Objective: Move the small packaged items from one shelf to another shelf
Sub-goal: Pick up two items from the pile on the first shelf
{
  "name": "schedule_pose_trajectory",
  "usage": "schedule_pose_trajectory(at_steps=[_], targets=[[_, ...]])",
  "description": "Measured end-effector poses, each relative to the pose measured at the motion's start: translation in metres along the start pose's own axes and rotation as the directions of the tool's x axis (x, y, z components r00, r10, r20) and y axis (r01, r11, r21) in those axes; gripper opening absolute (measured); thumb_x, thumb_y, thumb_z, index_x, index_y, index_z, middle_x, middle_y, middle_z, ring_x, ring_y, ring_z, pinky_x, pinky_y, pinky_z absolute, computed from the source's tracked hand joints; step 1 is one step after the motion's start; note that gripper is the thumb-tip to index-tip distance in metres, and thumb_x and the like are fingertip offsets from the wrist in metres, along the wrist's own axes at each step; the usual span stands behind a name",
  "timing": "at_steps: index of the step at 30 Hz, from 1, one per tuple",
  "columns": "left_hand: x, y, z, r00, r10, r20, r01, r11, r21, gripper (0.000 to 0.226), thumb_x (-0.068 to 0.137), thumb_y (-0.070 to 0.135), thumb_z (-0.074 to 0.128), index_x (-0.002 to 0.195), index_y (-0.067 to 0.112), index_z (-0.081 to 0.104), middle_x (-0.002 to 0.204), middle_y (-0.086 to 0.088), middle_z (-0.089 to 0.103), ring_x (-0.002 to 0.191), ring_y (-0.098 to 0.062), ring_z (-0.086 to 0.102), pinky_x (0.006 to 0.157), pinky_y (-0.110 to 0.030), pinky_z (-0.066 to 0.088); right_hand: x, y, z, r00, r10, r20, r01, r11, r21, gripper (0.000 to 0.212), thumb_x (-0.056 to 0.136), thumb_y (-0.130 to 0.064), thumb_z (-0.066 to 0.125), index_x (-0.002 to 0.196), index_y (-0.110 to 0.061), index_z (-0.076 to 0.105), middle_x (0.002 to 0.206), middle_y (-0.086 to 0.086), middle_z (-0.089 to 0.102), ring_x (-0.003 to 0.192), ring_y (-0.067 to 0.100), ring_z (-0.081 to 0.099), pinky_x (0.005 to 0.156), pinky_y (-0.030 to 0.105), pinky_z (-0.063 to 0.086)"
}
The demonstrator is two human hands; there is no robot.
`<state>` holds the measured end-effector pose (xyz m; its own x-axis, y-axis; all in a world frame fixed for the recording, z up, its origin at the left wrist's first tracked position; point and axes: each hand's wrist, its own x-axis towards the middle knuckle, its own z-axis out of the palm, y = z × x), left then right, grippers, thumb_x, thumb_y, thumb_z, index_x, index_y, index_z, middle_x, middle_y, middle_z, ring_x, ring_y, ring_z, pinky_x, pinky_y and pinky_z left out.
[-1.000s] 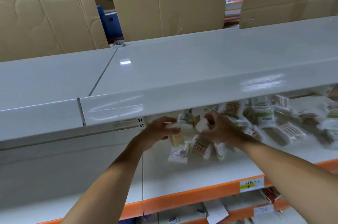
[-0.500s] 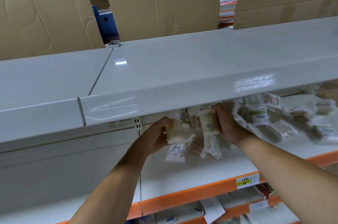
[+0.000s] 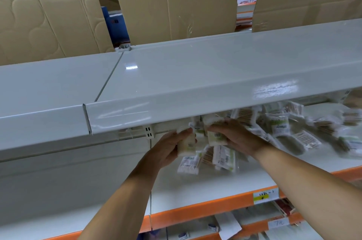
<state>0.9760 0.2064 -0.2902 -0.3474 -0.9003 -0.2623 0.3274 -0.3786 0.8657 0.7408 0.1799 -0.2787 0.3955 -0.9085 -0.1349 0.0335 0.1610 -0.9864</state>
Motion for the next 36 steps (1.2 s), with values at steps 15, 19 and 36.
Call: schedule_pose_trajectory(at_steps=[15, 19, 36], targets=[[-0.059, 0.009, -0.005, 0.953, 0.097, -0.288, -0.079, 0.994, 0.073, 0.044, 0.091, 0.020, 0.065, 0.132, 0.010, 0.052, 0.129, -0.019, 0.062, 0.120, -0.034, 0.060, 0.099, -0.050, 0.050, 0.017, -0.024, 0.042, 0.994, 0.074, 0.076, -0.040, 0.926, -0.375, 0.036, 0.075, -0.026, 0.085, 0.101, -0.006, 0.071, 0.079, 0.011, 0.073, 0.069, 0.019, 0.068, 0.061, 0.030, 0.051], [-0.081, 0.008, -0.011, 0.917, 0.128, -0.378, -0.099, 0.990, 0.097, 0.038, 0.092, 0.018, 0.059, 0.130, 0.010, 0.054, 0.126, -0.018, 0.063, 0.120, -0.034, 0.060, 0.102, -0.049, 0.046, 0.026, -0.023, 0.071, 0.985, 0.073, 0.159, 0.001, 0.906, -0.423, 0.031, 0.074, -0.022, 0.086, 0.086, 0.002, 0.071, 0.070, 0.013, 0.072, 0.065, 0.020, 0.067, 0.060, 0.027, 0.055], [-0.213, -0.019, -0.040, 0.587, 0.332, -0.738, -0.099, 0.935, 0.342, 0.028, 0.072, 0.030, 0.083, 0.097, 0.019, 0.075, 0.099, -0.007, 0.075, 0.092, -0.023, 0.071, 0.076, -0.036, 0.052, 0.022, -0.007, 0.193, 0.897, 0.096, 0.432, 0.170, 0.826, -0.537, 0.019, 0.070, -0.026, 0.088, 0.069, -0.018, 0.071, 0.065, -0.003, 0.074, 0.058, 0.003, 0.069, 0.049, 0.013, 0.046]])
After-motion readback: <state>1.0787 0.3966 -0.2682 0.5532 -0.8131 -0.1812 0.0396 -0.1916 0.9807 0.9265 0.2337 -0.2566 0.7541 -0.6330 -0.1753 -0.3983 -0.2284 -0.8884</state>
